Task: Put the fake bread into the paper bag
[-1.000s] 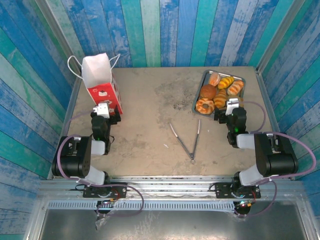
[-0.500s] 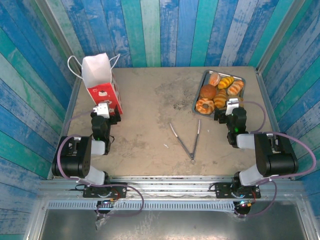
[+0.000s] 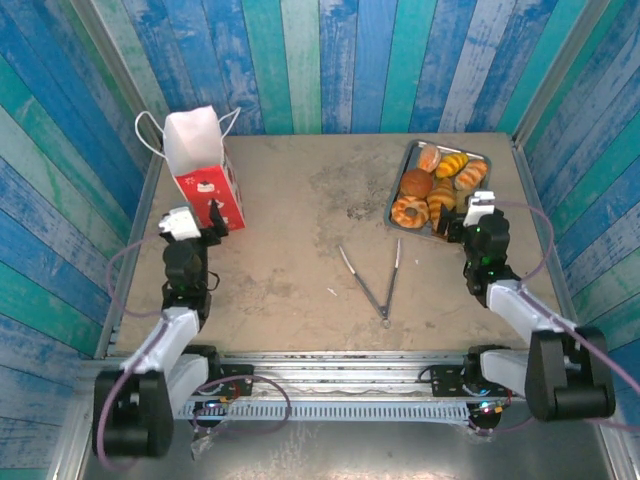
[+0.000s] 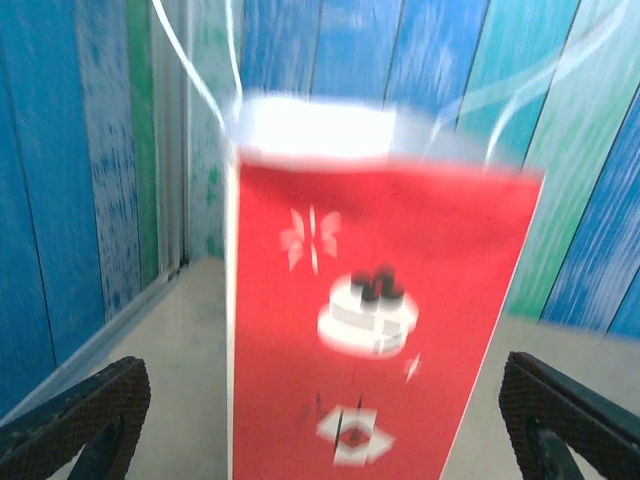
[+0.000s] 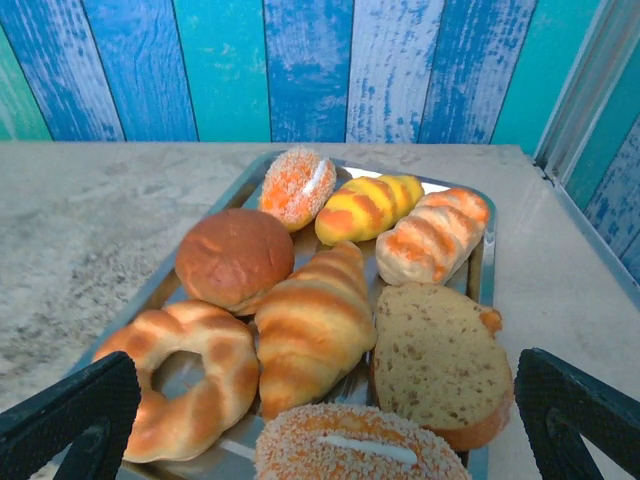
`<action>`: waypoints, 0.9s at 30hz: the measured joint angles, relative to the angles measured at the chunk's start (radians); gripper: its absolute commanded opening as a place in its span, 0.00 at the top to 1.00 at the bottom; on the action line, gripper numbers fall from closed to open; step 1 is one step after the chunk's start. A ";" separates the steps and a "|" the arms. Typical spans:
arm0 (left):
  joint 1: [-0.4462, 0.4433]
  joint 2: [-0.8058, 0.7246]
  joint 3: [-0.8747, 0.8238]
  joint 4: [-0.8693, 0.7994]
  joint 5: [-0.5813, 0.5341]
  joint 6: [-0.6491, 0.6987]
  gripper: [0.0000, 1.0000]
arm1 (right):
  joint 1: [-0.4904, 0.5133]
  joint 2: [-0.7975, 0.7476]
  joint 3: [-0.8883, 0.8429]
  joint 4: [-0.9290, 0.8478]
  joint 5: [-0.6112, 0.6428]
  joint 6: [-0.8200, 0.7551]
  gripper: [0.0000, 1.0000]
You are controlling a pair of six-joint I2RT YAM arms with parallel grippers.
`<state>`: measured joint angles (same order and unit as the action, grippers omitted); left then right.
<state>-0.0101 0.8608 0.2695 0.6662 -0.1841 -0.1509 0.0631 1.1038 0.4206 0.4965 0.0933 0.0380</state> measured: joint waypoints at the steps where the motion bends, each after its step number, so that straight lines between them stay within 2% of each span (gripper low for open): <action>1: 0.000 -0.058 0.018 -0.052 -0.005 -0.030 0.06 | 0.000 -0.038 0.014 -0.054 0.000 0.023 0.00; 5: 0.000 -0.208 0.089 -0.243 -0.003 -0.139 0.06 | 0.000 -0.134 0.110 -0.278 -0.013 0.104 0.00; 8: 0.000 -0.206 0.246 -0.439 0.010 -0.188 0.06 | 0.000 -0.164 0.259 -0.488 -0.049 0.142 0.00; 12: 0.000 -0.050 0.632 -0.743 -0.001 -0.233 0.06 | 0.000 -0.181 0.449 -0.662 -0.142 0.161 0.00; 16: 0.001 0.134 0.938 -0.973 0.008 -0.267 0.06 | 0.000 -0.204 0.518 -0.745 -0.269 0.199 0.00; 22: 0.056 0.332 1.114 -1.224 0.053 -0.269 0.06 | 0.000 -0.205 0.535 -0.815 -0.388 0.233 0.00; 27: 0.113 0.385 1.175 -1.358 0.043 -0.261 0.05 | 0.000 -0.204 0.537 -0.846 -0.415 0.234 0.00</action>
<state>0.1028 1.2461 1.4448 -0.6914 -0.1413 -0.4122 0.0631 0.8993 0.9577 -0.3496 -0.3214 0.2722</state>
